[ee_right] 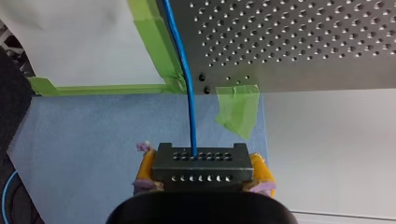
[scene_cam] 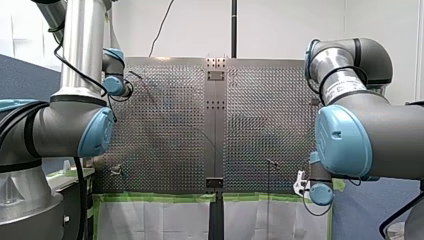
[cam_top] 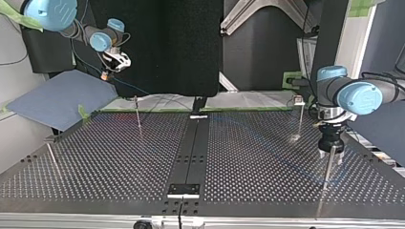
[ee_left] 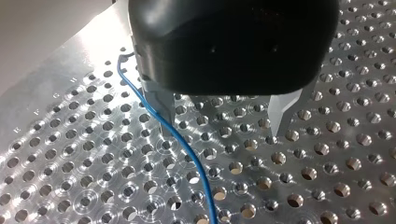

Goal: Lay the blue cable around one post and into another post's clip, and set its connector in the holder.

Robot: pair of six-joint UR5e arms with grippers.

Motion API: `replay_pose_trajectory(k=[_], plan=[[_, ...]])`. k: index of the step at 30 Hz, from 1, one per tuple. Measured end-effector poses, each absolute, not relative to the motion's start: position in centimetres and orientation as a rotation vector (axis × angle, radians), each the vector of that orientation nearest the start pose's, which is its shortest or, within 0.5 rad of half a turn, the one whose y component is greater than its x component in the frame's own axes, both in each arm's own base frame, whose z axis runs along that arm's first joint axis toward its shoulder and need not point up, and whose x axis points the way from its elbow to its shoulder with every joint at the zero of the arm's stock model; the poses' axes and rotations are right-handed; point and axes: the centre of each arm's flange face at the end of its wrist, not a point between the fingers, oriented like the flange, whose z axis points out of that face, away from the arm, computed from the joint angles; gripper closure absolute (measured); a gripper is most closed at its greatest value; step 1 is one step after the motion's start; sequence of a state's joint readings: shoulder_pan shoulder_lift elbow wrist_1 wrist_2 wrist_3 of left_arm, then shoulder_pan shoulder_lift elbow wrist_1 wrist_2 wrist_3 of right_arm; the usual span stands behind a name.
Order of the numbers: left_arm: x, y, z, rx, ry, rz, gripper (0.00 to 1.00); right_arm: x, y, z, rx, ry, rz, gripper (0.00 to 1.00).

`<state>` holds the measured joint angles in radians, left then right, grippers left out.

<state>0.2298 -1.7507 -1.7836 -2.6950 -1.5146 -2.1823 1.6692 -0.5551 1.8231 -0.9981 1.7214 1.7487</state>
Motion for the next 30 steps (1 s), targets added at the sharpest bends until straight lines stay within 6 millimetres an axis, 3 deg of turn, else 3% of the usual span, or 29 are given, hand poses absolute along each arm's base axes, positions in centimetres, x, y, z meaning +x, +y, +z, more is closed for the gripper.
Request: replay_pose_trajectory(k=[17,30], plan=[[56.0,-1.2,33.6,-0.582,1.413,-0.347,0.01,17.9,-55.9,-10.1,1.313,-1.375,1.257,1.0],[55.7,-1.8,33.3,-0.59,1.447,-0.351,0.01,18.8,-55.7,-10.1,1.436,-1.27,1.279,1.0]])
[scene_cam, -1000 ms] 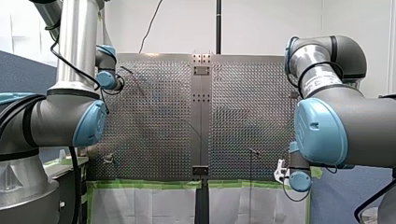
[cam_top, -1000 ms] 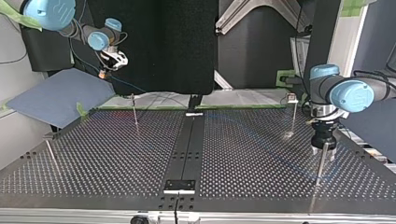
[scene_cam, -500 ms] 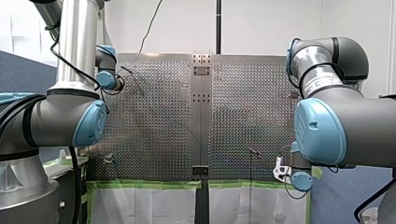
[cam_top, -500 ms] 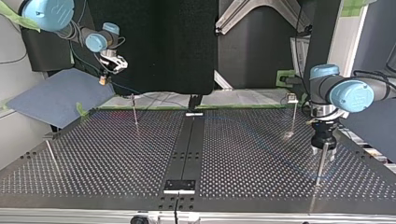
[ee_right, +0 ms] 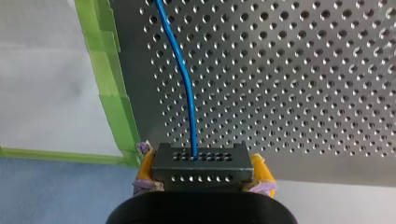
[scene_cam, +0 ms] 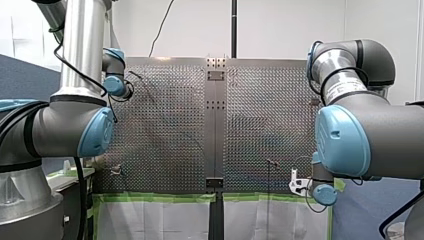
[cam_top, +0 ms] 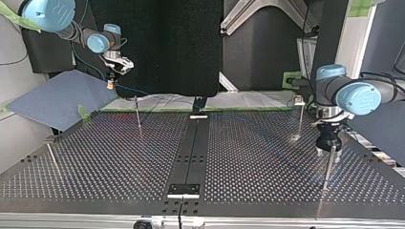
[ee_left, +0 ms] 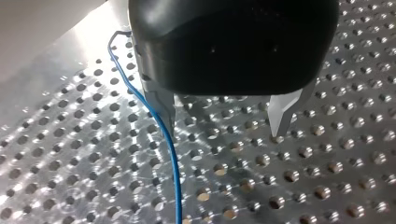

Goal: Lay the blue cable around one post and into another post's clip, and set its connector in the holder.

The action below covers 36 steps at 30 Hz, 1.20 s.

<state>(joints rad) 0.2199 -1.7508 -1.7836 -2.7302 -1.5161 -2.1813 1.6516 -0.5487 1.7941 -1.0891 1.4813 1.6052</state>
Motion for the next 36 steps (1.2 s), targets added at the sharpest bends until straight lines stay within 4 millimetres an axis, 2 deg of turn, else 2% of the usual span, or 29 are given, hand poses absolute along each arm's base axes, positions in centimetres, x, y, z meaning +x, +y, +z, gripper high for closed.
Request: replay_pose_trajectory(k=[16,24,31,36], plan=[[54.0,-5.9,32.0,-0.538,1.607,-0.34,0.01,20.1,-55.3,-10.2,1.525,-1.238,1.402,1.0],[52.3,-7.6,30.0,-0.512,1.702,-0.332,0.01,20.3,-55.2,-10.2,1.545,-1.228,1.419,1.0],[51.3,-9.2,30.0,-0.468,1.749,-0.347,0.01,20.5,-55.1,-10.2,1.548,-1.227,1.421,1.0],[49.6,-9.2,30.4,-0.469,1.778,-0.302,0.01,20.5,-55.1,-10.2,1.549,-1.227,1.421,1.0]])
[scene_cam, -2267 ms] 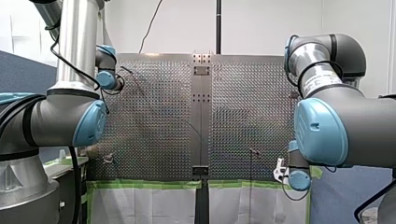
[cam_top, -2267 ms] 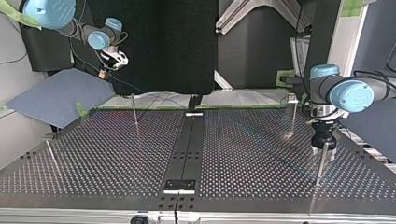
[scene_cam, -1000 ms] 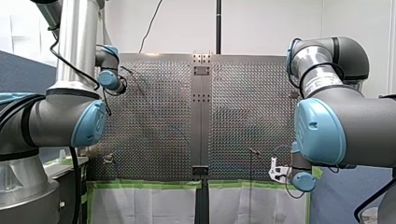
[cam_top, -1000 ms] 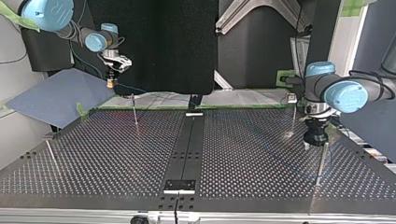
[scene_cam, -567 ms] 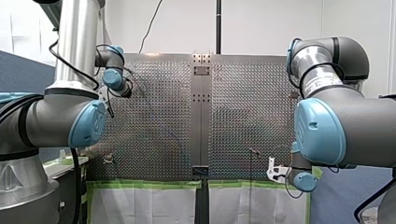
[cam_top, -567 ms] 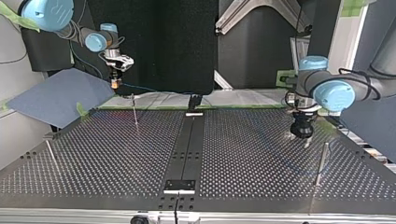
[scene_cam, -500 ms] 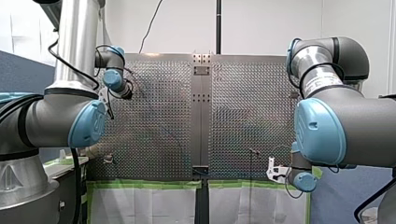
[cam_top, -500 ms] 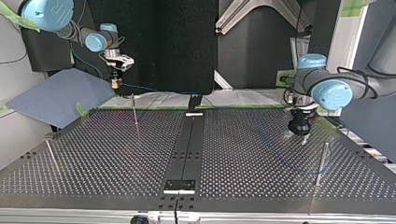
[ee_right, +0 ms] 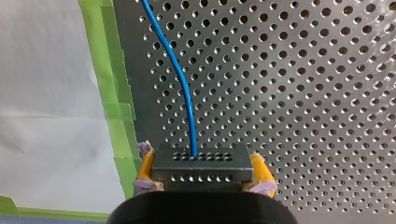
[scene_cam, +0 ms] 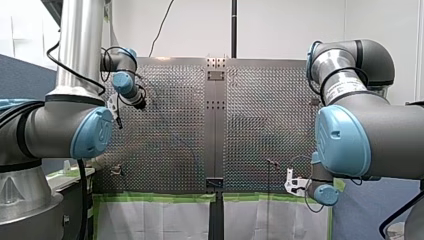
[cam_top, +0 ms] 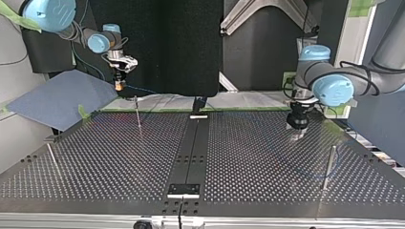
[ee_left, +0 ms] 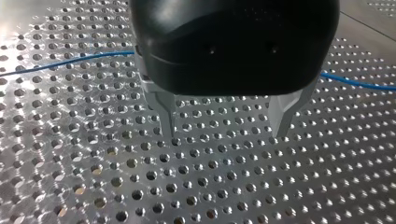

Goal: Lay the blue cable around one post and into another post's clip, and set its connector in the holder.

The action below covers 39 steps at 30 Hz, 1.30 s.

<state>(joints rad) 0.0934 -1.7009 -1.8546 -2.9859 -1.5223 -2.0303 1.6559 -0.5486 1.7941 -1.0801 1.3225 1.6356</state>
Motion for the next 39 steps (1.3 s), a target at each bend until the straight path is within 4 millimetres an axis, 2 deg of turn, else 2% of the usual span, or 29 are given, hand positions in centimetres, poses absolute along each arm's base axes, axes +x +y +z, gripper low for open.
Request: replay_pose_trajectory(k=[7,13,28,39], plan=[[45.6,-9.3,30.4,-0.489,1.84,-0.226,0.01,20.6,-55.4,-10.1,1.546,-1.224,1.423,1.0],[43.8,-9.1,32.4,-0.501,1.838,-0.169,0.01,20.6,-55.6,-10.0,1.551,-1.228,1.42,1.0],[41.8,-8.7,42.7,-0.421,1.726,-0.058,0.01,20.8,-55.6,-10.0,1.554,-1.225,1.424,1.0],[38.9,-9.6,50.6,-0.353,1.642,-0.119,0.01,21.0,-55.7,-9.9,1.559,-1.221,1.429,1.0]])
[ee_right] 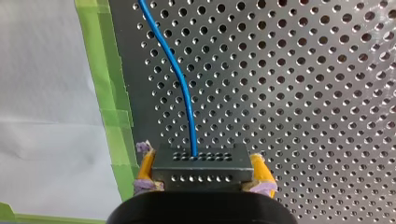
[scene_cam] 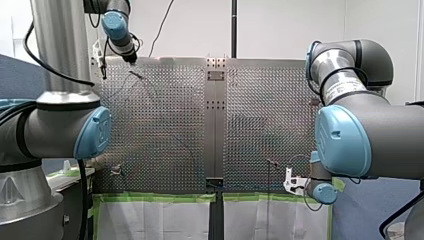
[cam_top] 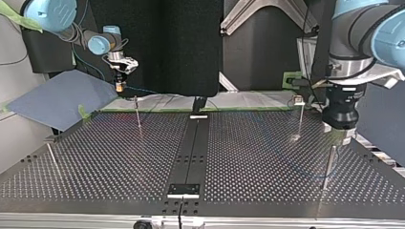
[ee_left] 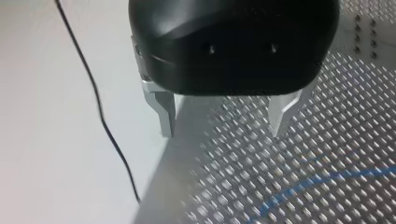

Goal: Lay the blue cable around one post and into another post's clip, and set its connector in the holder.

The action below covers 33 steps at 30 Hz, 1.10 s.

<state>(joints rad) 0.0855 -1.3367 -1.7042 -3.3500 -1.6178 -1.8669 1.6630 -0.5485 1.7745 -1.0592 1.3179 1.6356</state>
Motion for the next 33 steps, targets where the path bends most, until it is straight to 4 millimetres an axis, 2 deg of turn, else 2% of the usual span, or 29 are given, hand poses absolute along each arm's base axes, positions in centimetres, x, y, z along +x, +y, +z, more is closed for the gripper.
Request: replay_pose_trajectory(k=[5,15,22,33], plan=[[37.7,-10.1,53.3,-0.32,1.621,-0.144,0.01,21.1,-55.7,-9.9,1.559,-1.221,1.429,1.0],[38.4,-10.1,55.3,-0.313,1.661,-0.123,0.01,21.1,-55.7,-9.9,1.561,-1.221,1.429,1.0],[39.1,-10.1,55.4,-0.309,1.718,-0.107,0.01,21.2,-55.7,-9.9,1.564,-1.225,1.427,1.0],[39.2,-10.1,53.8,-0.321,1.831,-0.094,0.01,21.2,-55.7,-9.9,1.564,-1.223,1.428,1.0]])
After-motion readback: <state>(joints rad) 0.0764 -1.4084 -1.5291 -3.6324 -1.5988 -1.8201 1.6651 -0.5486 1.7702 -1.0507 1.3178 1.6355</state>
